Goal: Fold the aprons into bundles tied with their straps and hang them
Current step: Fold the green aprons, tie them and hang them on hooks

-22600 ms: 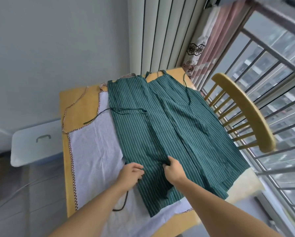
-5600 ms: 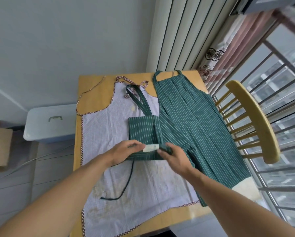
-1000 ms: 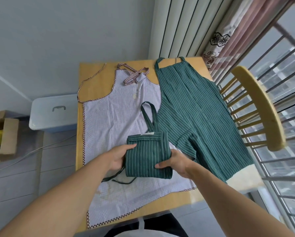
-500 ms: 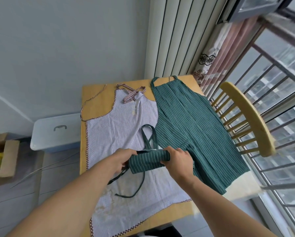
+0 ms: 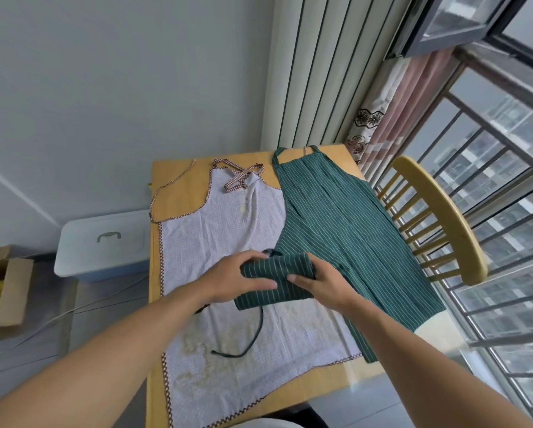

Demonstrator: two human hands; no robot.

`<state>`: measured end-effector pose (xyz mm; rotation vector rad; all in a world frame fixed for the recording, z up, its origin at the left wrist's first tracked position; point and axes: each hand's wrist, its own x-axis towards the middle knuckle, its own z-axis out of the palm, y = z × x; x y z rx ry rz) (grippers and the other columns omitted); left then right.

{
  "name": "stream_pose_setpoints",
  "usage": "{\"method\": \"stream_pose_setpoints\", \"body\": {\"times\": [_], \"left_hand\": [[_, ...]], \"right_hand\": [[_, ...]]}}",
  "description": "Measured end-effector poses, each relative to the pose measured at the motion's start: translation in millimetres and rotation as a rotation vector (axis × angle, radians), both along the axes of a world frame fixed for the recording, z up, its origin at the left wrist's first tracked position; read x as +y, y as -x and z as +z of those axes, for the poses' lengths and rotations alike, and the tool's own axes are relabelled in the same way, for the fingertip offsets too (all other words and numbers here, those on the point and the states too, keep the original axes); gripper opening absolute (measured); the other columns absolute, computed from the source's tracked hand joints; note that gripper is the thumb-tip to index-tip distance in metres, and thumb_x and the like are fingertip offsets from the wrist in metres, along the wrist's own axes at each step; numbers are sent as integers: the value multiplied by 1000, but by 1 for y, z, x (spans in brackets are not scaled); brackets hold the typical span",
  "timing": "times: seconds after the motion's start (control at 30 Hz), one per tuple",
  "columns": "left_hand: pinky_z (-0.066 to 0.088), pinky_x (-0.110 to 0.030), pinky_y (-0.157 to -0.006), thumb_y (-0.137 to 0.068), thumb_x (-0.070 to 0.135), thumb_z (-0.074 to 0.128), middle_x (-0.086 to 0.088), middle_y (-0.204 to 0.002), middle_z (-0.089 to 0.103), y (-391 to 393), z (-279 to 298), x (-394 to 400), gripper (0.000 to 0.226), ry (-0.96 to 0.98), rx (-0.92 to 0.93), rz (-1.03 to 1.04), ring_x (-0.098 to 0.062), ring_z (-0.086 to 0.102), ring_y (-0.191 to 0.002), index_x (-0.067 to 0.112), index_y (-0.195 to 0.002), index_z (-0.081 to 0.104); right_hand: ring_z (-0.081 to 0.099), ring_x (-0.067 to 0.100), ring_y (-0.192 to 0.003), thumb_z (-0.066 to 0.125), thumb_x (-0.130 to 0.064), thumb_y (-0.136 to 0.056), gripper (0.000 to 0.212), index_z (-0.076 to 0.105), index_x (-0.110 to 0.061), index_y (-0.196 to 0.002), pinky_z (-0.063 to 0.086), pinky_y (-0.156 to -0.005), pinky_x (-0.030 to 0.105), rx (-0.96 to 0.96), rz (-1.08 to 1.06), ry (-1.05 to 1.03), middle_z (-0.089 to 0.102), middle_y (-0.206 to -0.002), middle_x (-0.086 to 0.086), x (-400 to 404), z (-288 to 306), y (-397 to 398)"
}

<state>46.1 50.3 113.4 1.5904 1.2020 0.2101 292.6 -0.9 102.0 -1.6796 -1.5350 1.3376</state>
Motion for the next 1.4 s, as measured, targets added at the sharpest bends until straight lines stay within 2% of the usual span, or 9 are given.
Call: {"method": "stream_pose_setpoints", "body": {"times": [0.1, 0.3, 0.43, 0.6, 0.83, 1.0, 1.13, 1.27, 1.4], "left_hand": [[60, -35, -89, -70, 54, 88, 17, -111, 71, -5, -4, 1, 62, 64, 61, -118, -2, 71, -96, 35, -123, 62], [56, -33, -99, -92, 20, 76, 4, -120, 75, -21, 4, -9, 43, 400, -305, -31, -13, 71, -111, 20, -132, 62], [54, -40, -103, -98, 19, 68, -4, -125, 73, -23, 6, -12, 37, 538, -432, 12, -22, 69, -117, 16, -134, 60], [55, -43, -102, -92, 27, 75, -9, -113, 77, -29, -1, -10, 40, 443, -359, 193, -24, 74, -105, 7, -126, 64], [53, -41, -103, -99, 15, 65, -14, -122, 73, -30, 0, -8, 34, 666, -450, 152, -28, 70, -115, 1, -129, 63], [53, -41, -105, -90, 13, 76, -9, -120, 75, -38, -2, -13, 40, 606, -429, 137, -25, 71, -112, 5, -128, 64], [54, -42, -103, -87, 21, 81, -3, -117, 76, -44, -6, -15, 44, 557, -341, 131, -21, 73, -109, 12, -127, 66], [53, -42, -105, -92, 22, 76, -1, -116, 76, -43, -12, -16, 36, 567, -282, 83, -19, 73, -109, 17, -126, 67], [52, -45, -107, -95, 19, 71, -2, -115, 77, -47, -16, -20, 29, 579, -276, 144, -20, 72, -110, 17, -124, 69]], "right_hand": [[72, 25, -106, 72, -19, -94, 28, 66, -13, -120, 60, -90, 40, 279, -104, 95, 75, -114, 7, 5, 19, -3], [71, 29, -111, 75, -26, -90, 40, 66, -7, -124, 56, -98, 46, 534, -267, 308, 72, -121, 13, 14, 45, -2], [67, 32, -118, 71, -17, -95, 40, 61, -2, -131, 51, -105, 49, 621, -220, 446, 70, -127, 16, 17, 48, -7], [71, 35, -109, 81, -12, -85, 46, 63, 2, -125, 58, -93, 47, 559, -284, 444, 73, -119, 18, 28, 41, -7], [74, 33, -103, 86, -15, -79, 55, 61, -4, -127, 59, -90, 49, 443, -277, 426, 75, -113, 16, 39, 36, -15], [76, 30, -96, 91, -28, -70, 68, 58, -12, -127, 62, -81, 48, 430, -419, 381, 76, -109, 14, 43, 34, -8], [74, 29, -102, 90, -44, -70, 69, 67, -4, -121, 58, -94, 46, 392, -388, 499, 77, -110, 12, 43, 35, -7], [74, 29, -104, 87, -22, -78, 51, 66, -1, -120, 58, -95, 43, 352, -204, 581, 76, -112, 13, 40, 42, -14], [76, 27, -96, 86, -2, -77, 39, 71, -9, -112, 59, -94, 48, 220, -170, 339, 78, -104, 9, 39, 38, -8]]}}
